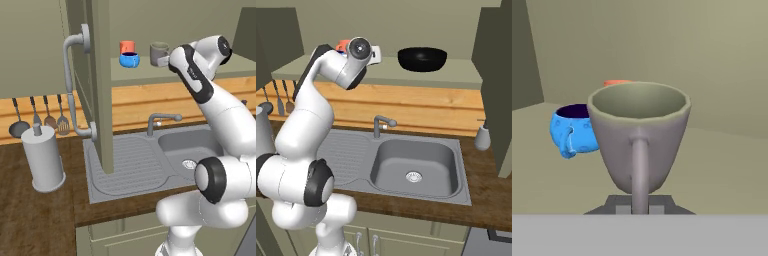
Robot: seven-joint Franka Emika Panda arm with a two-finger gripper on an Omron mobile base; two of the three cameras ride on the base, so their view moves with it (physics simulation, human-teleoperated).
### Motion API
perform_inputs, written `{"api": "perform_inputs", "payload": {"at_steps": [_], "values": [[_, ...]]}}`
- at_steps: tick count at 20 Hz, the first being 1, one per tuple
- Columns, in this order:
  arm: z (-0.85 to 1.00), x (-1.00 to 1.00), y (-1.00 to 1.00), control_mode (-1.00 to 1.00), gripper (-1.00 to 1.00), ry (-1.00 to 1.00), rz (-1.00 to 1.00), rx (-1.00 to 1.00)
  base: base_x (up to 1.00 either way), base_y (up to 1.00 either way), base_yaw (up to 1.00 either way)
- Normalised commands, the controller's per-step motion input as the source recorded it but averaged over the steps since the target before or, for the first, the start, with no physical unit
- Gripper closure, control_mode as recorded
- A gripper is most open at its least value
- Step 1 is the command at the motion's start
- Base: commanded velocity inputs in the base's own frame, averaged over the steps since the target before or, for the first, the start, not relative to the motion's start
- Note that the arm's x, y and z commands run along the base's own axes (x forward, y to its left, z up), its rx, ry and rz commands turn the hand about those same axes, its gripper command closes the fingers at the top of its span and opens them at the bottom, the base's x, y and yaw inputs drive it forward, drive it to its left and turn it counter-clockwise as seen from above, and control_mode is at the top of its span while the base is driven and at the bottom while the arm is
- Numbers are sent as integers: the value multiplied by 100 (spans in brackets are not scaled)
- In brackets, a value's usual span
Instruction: Gather all objects into one cabinet and sort the glasses and bowls to opposite sides.
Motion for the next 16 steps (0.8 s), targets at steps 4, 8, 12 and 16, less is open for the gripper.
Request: {"api": "perform_inputs", "payload": {"at_steps": [4, 8, 12, 16], "values": [[0, 9, 18, -100, 100, 8, 0, 0, 0, 0, 0], [0, 9, 15, -100, 100, 2, 2, 0, 0, 0, 0], [0, 9, 9, -100, 100, 0, 7, 0, 0, 0, 0], [0, 6, 3, -100, 100, 0, 6, 0, 0, 0, 0]]}}
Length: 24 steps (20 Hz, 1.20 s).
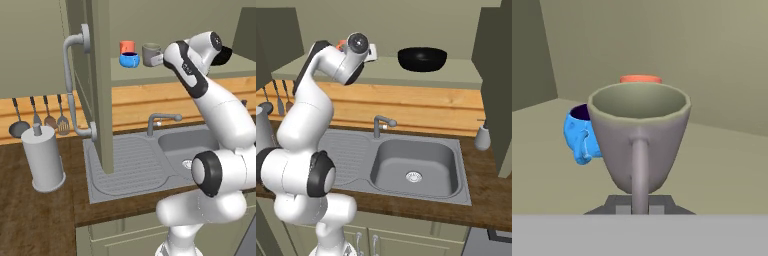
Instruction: Gather all objects into one cabinet and sort the glasses and bowls to opposite sides.
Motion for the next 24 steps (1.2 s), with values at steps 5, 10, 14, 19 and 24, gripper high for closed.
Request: {"api": "perform_inputs", "payload": {"at_steps": [5, 10, 14, 19, 24], "values": [[0, 2, 2, -100, 100, 0, 2, -1, 0, 0, 0], [0, 6, 21, -100, -100, -2, 4, -3, 0, 0, 0], [0, -26, 7, -100, -100, -4, 4, -1, 0, 0, 0], [2, -62, 0, -100, -100, -9, 2, 0, 0, 0, 0], [10, -97, -1, -100, -100, -13, 3, 0, 0, 0, 0]]}}
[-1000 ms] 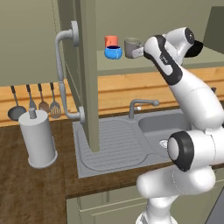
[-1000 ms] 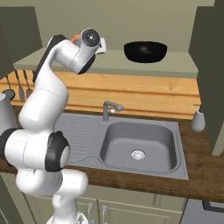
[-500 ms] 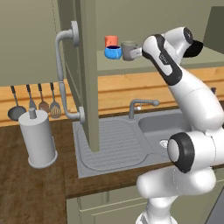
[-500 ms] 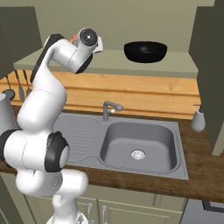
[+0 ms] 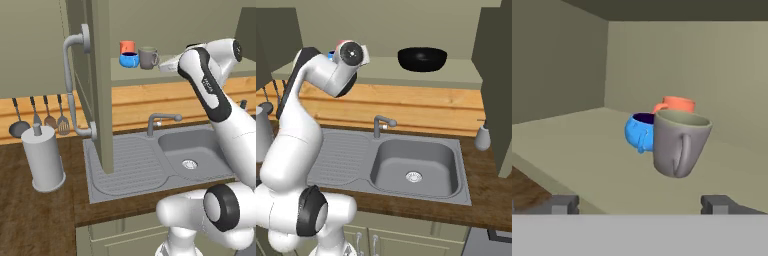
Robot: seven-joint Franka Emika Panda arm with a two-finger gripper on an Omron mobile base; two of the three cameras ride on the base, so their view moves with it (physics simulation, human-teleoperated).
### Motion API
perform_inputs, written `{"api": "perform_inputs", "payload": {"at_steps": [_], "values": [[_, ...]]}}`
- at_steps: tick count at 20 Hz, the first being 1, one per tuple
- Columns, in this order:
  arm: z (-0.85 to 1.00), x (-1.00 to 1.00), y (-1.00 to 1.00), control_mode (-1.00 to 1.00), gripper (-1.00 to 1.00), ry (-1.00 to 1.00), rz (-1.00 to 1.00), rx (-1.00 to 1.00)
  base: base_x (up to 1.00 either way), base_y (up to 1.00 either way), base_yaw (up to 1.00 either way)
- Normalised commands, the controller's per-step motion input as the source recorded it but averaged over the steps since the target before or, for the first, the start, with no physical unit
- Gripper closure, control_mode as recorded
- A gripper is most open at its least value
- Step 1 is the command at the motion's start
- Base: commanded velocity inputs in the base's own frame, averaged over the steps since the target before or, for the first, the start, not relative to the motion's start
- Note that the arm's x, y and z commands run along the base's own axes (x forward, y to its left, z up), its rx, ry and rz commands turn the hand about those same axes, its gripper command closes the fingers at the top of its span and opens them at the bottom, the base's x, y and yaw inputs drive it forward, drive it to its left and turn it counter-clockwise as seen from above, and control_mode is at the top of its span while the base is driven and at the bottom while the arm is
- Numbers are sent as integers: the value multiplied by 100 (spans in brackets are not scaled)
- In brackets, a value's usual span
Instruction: Gather all objects into one cabinet and sort the glasses and bowls to opposite sides.
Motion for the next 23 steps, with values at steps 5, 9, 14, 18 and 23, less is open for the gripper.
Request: {"api": "perform_inputs", "payload": {"at_steps": [5, 9, 14, 18, 23], "values": [[14, -100, 0, -100, -100, -7, 1, 2, 0, 0, 0], [56, -100, 0, -100, -100, 0, 0, 16, 0, 0, 0], [62, -100, -1, -100, -100, 1, -5, 22, 0, 0, 0], [13, -100, -1, -100, -100, 3, -16, 12, 0, 0, 0], [0, -100, 0, -100, -100, 0, -18, 2, 0, 0, 0]]}}
